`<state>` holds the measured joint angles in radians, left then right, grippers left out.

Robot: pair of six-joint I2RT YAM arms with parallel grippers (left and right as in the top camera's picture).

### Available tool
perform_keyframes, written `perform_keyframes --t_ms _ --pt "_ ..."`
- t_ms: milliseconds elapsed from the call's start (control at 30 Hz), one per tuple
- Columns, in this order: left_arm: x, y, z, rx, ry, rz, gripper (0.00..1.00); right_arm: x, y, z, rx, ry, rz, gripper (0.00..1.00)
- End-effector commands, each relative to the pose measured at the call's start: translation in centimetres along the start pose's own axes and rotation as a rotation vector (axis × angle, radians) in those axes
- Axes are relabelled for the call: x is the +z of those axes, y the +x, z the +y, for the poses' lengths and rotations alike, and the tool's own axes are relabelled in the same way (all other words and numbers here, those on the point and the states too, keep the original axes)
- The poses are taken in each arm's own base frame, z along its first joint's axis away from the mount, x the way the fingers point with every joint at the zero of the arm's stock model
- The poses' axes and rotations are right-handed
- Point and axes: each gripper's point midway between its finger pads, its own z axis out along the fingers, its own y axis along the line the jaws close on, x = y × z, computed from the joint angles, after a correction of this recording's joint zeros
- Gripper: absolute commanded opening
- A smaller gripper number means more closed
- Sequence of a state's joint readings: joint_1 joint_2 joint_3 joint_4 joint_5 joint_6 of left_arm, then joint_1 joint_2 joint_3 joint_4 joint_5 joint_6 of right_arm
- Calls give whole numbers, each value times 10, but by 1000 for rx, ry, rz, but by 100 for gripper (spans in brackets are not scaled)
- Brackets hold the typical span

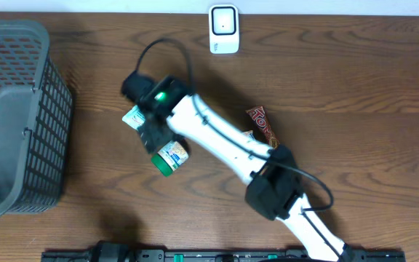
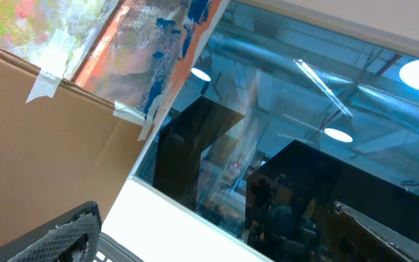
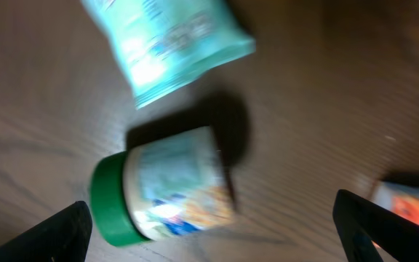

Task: Scan the item barcode

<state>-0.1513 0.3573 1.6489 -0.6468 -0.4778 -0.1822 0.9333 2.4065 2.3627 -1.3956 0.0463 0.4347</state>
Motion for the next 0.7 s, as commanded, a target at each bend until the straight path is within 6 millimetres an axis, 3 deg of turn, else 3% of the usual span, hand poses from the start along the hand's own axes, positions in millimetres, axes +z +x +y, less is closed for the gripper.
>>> perform_keyframes --t_ms 0,267,433,667 --pt "-1 -3 1 11 -8 -11 98 6 3 10 -143 47 -13 99" --pt "-1 -3 1 11 -8 -11 98 6 22 14 -360 65 52 99" --pt "-1 -3 1 11 -8 -11 98 7 20 12 -391 53 55 99" --pt "-1 -3 1 10 -8 -12 98 13 18 28 -436 -27 45 99"
